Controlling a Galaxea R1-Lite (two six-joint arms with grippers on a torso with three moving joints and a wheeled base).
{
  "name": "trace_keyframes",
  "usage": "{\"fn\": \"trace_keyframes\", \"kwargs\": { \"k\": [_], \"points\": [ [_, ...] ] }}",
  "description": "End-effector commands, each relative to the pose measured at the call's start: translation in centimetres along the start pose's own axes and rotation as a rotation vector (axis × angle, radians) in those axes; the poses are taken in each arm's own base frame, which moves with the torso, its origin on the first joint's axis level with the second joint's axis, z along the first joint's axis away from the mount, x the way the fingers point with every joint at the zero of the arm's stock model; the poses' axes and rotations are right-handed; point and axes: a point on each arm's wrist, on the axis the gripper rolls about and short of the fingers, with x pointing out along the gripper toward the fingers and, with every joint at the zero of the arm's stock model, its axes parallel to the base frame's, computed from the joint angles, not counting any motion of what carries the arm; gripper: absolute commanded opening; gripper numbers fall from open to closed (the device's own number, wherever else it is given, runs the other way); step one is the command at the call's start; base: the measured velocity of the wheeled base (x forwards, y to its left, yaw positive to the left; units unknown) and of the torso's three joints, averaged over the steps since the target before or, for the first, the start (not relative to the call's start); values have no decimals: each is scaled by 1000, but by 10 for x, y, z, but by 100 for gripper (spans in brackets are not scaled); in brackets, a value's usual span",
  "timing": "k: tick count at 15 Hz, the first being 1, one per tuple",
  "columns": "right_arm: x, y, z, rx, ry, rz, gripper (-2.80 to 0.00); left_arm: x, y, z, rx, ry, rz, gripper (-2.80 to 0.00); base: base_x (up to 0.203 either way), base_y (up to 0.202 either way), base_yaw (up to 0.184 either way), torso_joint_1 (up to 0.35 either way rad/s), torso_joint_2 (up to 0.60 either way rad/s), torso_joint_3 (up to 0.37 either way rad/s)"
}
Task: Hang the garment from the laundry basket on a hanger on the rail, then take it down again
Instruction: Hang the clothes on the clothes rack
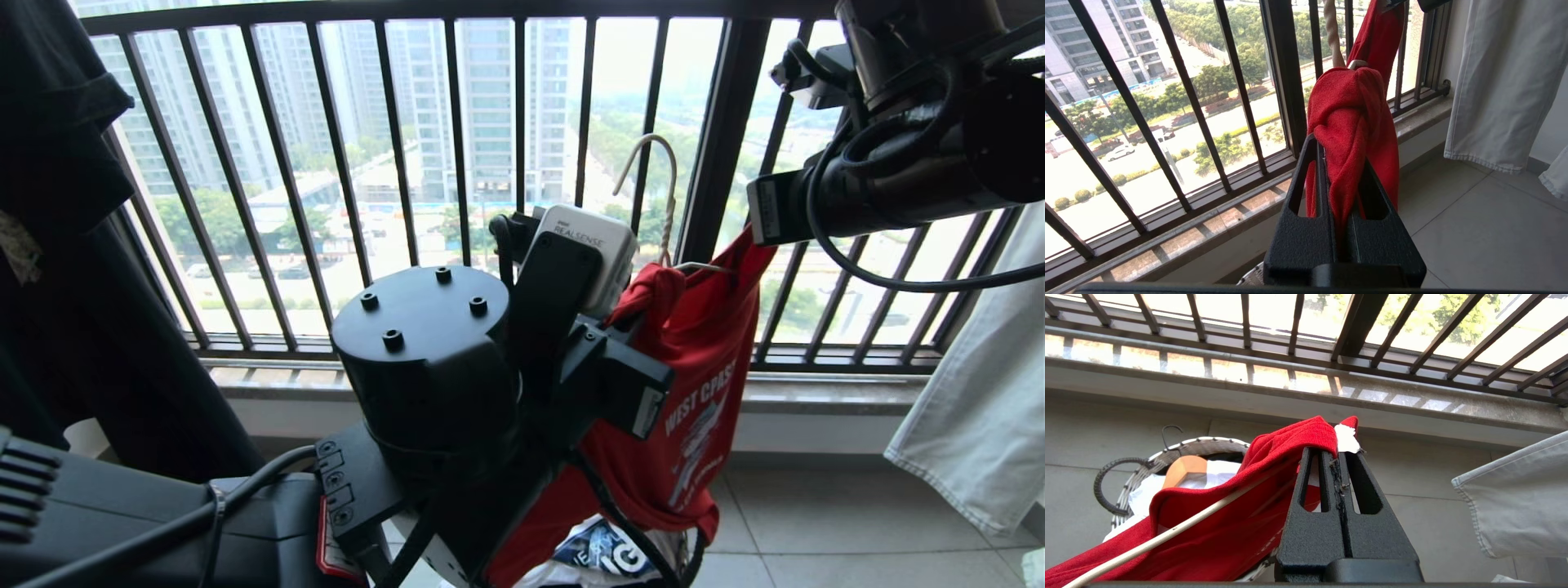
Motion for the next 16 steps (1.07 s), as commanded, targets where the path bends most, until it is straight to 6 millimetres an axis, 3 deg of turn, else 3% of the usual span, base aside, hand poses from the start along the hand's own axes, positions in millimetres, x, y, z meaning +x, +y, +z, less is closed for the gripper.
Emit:
{"fn": "trace_keyframes", "kwargs": {
  "k": [1,7,13,16],
  "points": [
    [5,-5,-1,6,10,-21,-280,-2,1,2,11,12,7,-280,0,0,0,0,0,0],
    [9,-5,0,19,-19,-27,-280,2,2,-6,76,91,71,-280,0,0,0,0,0,0],
    [-5,-10,0,26,-32,-5,-280,25,6,-19,124,127,228,-280,0,0,0,0,0,0],
    [-16,-10,-5,22,-24,99,-280,32,7,-26,143,143,273,-280,0,0,0,0,0,0]
  ]
}}
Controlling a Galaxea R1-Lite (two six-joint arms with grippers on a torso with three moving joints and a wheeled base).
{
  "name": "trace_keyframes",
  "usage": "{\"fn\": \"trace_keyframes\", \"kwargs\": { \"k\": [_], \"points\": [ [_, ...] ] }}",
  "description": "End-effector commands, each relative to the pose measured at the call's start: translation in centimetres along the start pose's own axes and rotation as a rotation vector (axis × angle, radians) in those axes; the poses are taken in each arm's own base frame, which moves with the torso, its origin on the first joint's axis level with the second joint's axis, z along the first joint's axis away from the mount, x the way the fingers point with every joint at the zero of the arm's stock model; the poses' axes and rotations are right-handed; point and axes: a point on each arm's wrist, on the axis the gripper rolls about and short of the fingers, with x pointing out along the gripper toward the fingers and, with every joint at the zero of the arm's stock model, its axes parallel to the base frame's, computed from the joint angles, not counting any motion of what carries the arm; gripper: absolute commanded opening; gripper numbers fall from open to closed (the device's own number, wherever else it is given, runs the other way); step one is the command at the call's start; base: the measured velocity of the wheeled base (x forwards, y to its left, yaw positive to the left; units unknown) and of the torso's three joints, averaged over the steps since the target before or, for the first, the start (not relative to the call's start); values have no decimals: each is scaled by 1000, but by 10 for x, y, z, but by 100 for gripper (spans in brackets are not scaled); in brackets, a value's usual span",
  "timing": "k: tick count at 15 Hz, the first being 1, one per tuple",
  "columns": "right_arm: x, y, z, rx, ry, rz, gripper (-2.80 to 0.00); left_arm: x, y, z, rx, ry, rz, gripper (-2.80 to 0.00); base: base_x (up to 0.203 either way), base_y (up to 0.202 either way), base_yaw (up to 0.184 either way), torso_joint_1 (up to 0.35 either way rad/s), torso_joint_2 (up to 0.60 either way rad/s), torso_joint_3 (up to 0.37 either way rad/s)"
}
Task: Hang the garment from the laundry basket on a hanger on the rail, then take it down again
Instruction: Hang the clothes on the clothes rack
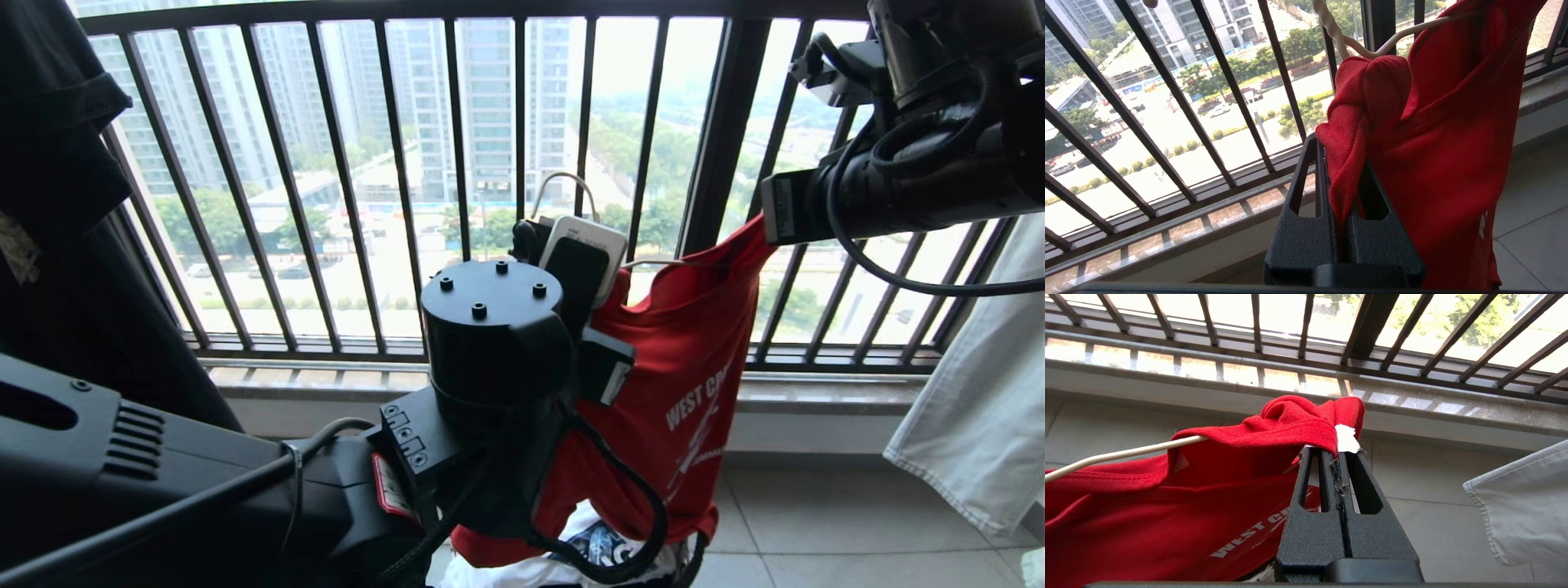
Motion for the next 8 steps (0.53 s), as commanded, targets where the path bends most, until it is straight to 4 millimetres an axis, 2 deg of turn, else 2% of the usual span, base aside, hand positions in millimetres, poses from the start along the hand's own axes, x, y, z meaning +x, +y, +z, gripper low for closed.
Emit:
{"fn": "trace_keyframes", "kwargs": {
  "k": [1,5,8],
  "points": [
    [-15,3,-4,-3,1,99,-280,7,-7,-11,15,22,3,-280,0,0,0,0,0,0],
    [-26,30,-11,5,27,250,-280,12,-11,-6,-38,-49,13,-280,0,0,0,0,0,0],
    [-26,55,-18,1,57,318,-280,10,-9,-2,-47,-61,11,-280,0,0,0,0,0,0]
  ]
}}
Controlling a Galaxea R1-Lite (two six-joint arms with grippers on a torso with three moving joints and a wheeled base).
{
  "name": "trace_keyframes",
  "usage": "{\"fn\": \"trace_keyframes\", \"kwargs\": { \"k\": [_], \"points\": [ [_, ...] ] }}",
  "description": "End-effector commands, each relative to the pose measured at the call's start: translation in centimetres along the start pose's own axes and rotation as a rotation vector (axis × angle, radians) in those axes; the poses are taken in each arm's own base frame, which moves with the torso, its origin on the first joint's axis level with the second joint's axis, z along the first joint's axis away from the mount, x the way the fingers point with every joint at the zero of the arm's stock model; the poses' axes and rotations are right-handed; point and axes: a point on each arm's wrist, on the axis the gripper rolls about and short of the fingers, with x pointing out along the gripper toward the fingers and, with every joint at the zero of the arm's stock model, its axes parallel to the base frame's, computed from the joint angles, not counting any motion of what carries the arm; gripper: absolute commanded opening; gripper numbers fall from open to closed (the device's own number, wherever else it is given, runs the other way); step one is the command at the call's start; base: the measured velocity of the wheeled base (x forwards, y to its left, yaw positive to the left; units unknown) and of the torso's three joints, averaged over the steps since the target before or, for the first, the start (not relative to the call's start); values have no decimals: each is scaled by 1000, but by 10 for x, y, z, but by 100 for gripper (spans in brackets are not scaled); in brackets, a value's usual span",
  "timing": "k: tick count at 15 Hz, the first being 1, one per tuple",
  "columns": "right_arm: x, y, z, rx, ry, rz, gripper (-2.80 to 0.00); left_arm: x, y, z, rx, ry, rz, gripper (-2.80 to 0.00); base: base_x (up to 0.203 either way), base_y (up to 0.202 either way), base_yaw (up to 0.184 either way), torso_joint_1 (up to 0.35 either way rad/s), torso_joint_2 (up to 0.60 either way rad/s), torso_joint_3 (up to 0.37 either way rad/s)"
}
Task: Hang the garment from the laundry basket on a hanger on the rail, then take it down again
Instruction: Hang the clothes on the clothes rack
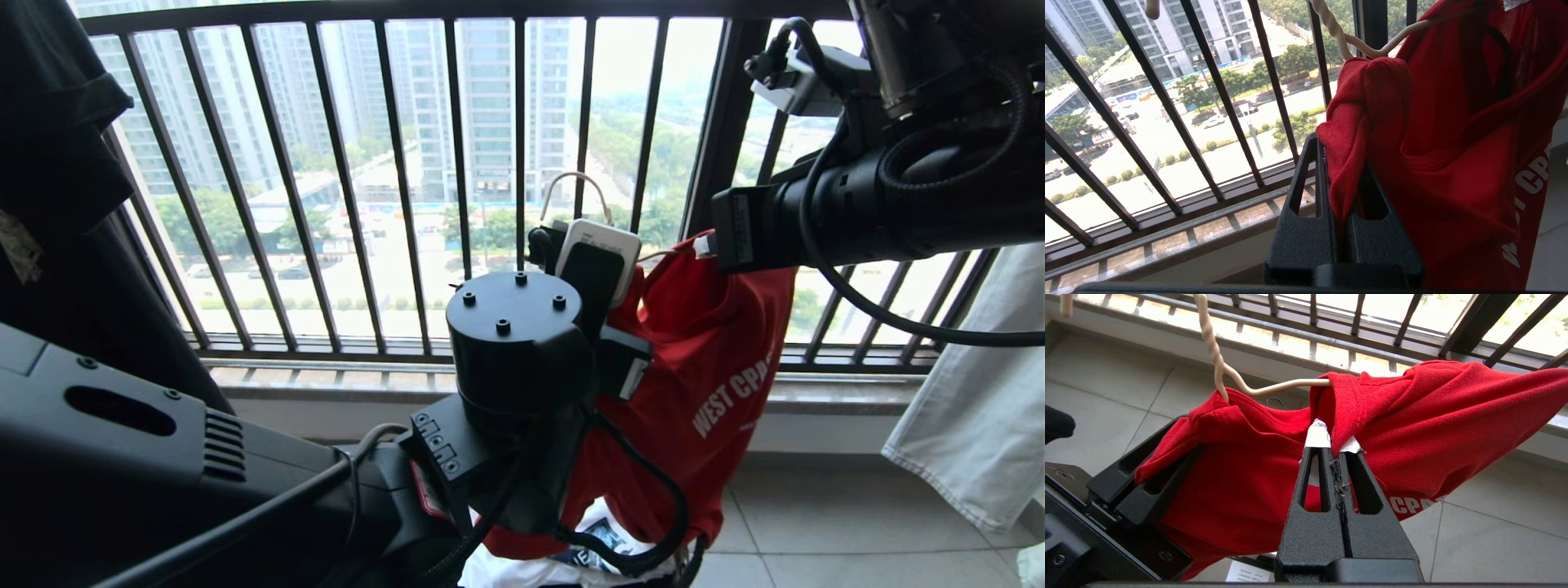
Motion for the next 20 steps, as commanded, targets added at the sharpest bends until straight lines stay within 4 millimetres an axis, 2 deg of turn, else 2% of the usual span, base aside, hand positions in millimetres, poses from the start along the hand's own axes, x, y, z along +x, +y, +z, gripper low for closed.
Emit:
{"fn": "trace_keyframes", "kwargs": {
  "k": [1,3,9,14,20],
  "points": [
    [7,13,-4,6,23,26,-280,-2,3,5,-9,-13,7,-280,0,0,0,0,0,0],
    [3,12,-2,16,17,49,-280,-4,6,11,-20,-24,9,-280,0,0,0,0,0,0],
    [-9,10,-2,47,30,141,-280,-2,6,12,-36,-30,11,-280,0,0,0,0,0,0],
    [-16,8,-6,46,51,201,-280,-6,9,21,-145,-63,-65,-280,0,0,0,0,0,0],
    [-17,9,-5,44,40,209,-280,-5,7,18,-177,-64,-105,-280,0,0,0,0,0,0]
  ]
}}
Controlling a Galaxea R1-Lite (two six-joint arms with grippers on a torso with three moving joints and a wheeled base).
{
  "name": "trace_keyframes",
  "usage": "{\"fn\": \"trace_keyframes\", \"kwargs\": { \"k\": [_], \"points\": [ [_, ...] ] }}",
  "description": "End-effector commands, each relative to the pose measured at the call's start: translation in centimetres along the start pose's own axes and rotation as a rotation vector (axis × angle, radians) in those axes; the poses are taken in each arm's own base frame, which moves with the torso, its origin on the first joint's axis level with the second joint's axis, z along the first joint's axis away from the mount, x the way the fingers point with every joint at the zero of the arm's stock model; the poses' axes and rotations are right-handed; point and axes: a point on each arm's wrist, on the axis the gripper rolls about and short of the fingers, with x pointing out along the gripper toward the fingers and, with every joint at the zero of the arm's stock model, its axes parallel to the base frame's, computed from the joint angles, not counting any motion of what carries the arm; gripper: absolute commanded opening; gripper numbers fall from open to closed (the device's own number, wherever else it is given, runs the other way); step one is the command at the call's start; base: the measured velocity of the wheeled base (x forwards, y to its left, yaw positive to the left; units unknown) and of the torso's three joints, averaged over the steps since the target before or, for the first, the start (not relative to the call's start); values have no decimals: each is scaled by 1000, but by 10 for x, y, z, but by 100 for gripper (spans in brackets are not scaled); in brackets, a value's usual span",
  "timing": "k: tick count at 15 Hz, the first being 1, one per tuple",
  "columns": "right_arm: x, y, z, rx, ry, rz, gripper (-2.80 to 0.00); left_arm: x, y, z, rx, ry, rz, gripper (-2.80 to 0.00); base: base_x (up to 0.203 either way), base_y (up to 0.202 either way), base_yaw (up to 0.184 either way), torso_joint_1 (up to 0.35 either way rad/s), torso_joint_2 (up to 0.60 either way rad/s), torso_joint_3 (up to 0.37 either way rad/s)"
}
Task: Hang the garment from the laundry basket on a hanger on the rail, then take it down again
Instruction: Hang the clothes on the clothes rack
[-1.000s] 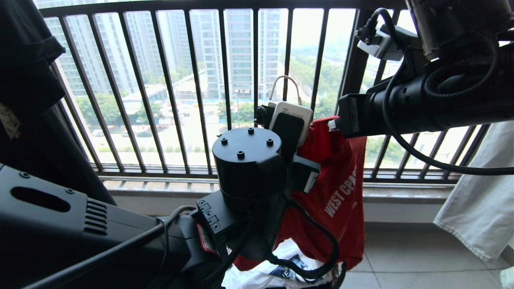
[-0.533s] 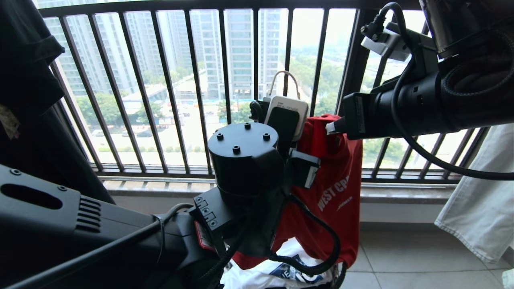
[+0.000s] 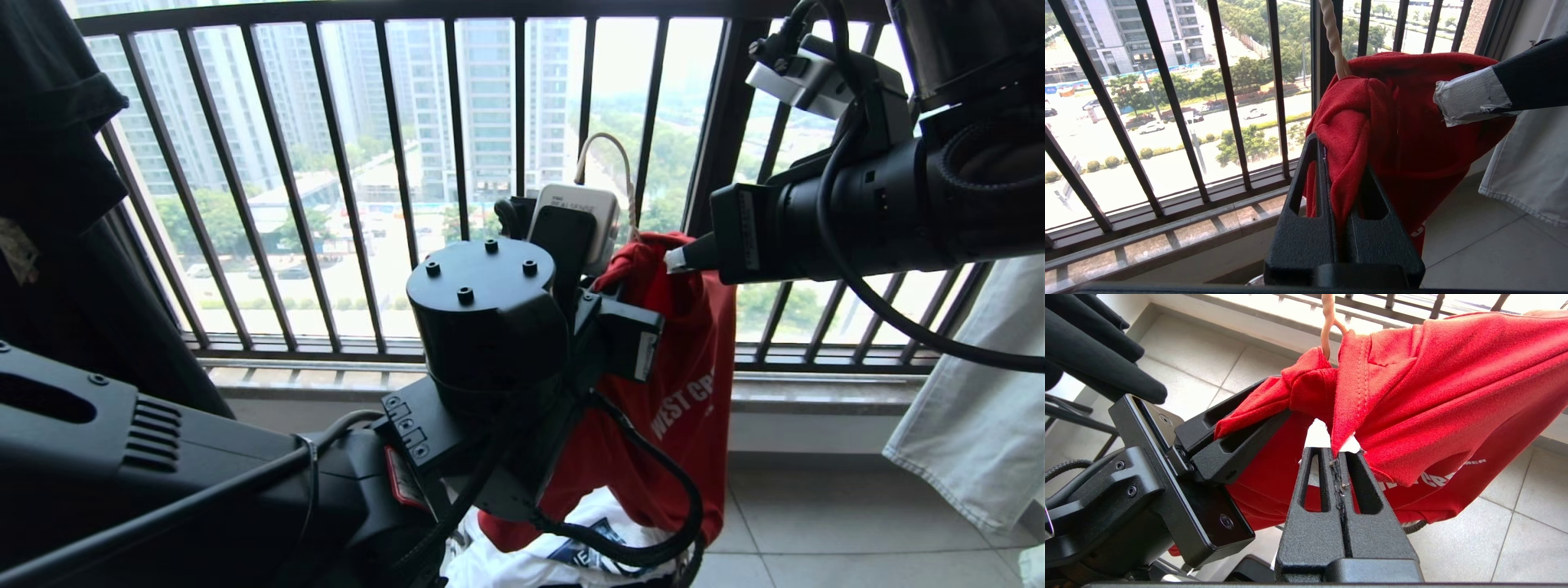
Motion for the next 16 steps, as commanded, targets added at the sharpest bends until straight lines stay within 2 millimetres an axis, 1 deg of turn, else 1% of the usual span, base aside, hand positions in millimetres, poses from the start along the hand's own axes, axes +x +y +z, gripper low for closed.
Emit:
{"fn": "trace_keyframes", "kwargs": {
  "k": [1,8,9,12,15,16],
  "points": [
    [-1,0,0,2,6,11,-280,1,0,-1,-1,-2,3,-280,0,0,0,0,0,0],
    [-1,3,-1,-13,11,25,-280,0,0,1,-24,-15,2,-280,0,0,0,0,0,0],
    [-1,3,-1,-22,10,27,0,1,-1,1,-38,-22,2,-280,0,0,0,0,0,0],
    [-1,3,-2,-23,12,23,0,1,-1,3,-65,-40,-1,-280,0,0,0,0,0,0],
    [-1,3,-1,-22,10,22,0,0,0,9,-94,-93,2,-280,0,0,0,0,0,0],
    [-6,3,0,-21,-2,20,0,0,1,11,-98,-101,3,-280,0,0,0,0,0,0]
  ]
}}
